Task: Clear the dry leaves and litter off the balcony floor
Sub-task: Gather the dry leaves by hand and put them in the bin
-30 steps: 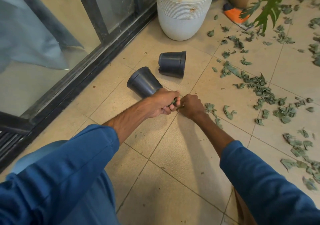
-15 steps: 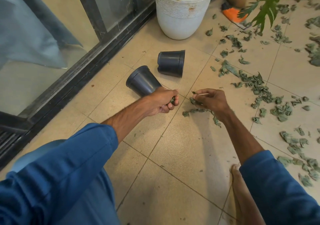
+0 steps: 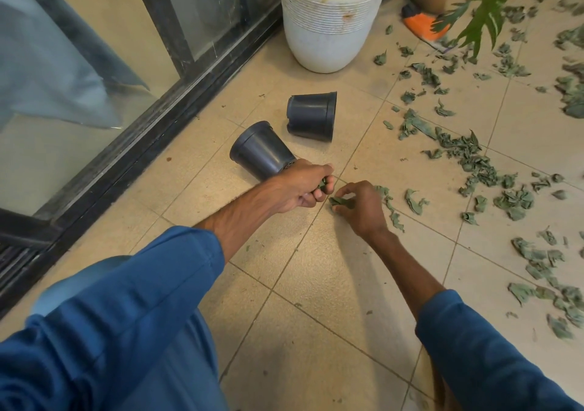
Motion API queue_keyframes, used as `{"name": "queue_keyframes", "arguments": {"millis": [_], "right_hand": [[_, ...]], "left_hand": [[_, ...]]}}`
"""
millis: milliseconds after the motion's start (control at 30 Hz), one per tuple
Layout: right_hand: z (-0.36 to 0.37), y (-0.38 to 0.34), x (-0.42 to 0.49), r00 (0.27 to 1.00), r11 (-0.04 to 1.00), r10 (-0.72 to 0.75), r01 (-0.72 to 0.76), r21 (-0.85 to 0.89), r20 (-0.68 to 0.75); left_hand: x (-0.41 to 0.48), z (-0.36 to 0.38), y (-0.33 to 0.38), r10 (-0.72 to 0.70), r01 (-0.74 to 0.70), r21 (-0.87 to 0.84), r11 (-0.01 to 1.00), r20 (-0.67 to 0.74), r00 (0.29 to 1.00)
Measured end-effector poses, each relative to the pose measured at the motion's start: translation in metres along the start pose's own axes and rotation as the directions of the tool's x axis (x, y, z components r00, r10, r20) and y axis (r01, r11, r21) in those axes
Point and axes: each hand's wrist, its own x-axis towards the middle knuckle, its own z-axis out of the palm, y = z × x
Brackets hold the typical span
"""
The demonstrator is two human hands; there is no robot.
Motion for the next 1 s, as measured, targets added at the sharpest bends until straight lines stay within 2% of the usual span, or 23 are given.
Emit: {"name": "queue_keyframes", "arguments": {"millis": [233, 467, 600, 767, 1000], "right_hand": [[0.019, -0.008, -0.029, 0.991, 0.95, -0.125, 0.136, -0.282, 0.057], [0.018, 0.001, -0.057, 0.994, 0.913, -0.098, 0.106, -0.394, 0.041], [0.012, 0.016, -0.067, 0.997, 0.918, -0.061, 0.071, -0.391, 0.036], [-0.008, 0.018, -0.055, 0.99, 0.929, -0.095, 0.124, -0.35, 0.1], [-0.022, 0.016, -0.018, 0.978, 0.92, -0.195, 0.207, -0.334, 0.069]], "left_hand": [[-0.001, -0.002, 0.0, 0.004, -0.004, 0.014, 1.0, -0.011, 1.0], [0.0, 0.002, 0.0, -0.002, 0.002, 0.027, 1.0, -0.007, 1.0], [0.0, 0.006, 0.001, -0.003, 0.003, 0.026, 1.0, 0.001, 1.0], [-0.001, 0.012, 0.004, 0.004, -0.005, 0.041, 0.999, 0.01, 1.0], [-0.001, 0.014, 0.005, 0.022, -0.024, 0.054, 0.998, 0.023, 0.999]]}}
